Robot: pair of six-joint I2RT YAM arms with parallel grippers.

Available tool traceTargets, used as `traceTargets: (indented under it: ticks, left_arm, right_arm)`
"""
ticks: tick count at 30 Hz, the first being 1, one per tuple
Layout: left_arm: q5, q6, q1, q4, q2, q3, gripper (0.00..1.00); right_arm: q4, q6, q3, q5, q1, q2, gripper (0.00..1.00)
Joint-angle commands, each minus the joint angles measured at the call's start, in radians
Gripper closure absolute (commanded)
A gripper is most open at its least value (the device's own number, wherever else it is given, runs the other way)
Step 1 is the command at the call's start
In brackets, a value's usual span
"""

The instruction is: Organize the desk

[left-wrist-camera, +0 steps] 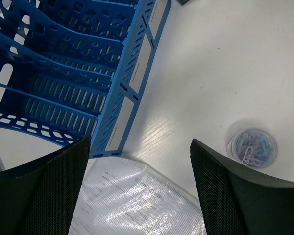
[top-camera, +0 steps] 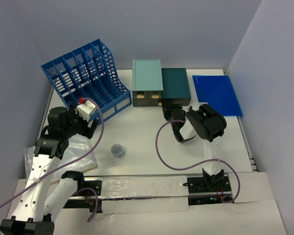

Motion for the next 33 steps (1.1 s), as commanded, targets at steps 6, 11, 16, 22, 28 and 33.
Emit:
traceTargets:
  ticks: [6,11,16,22,28,33]
  left_arm:
    - [0.012,0.014,0.005,0.044,-0.009,0.028,0.11]
    - [0.016,0.014,0.005,0.051,-0.011,0.022,0.11]
    - [0.015,0.014,0.005,0.049,-0.016,0.021,0.11]
    - [0.019,0.008,0.005,0.052,-0.017,0.021,0.11]
    - [0.022,0.006,0.005,0.053,-0.022,0.018,0.11]
    - [0.026,0.006,0.005,0.057,-0.019,0.021,0.11]
  right_arm:
    - [0.032,-0.007,-0.007,0.027,-0.001,0.001,0.77]
    - [0.038,-0.019,-0.061,0.018,0.001,-0.034,0.86]
    - [0.057,-0.041,-0.152,0.017,0.023,-0.114,0.86]
    - [0.091,-0.062,-0.281,0.042,0.063,-0.193,0.87]
    - [0.186,-0.053,-0.437,0.06,0.116,-0.218,0.87]
    - [0.21,-0.081,-0.45,0.052,0.149,-0.193,0.73]
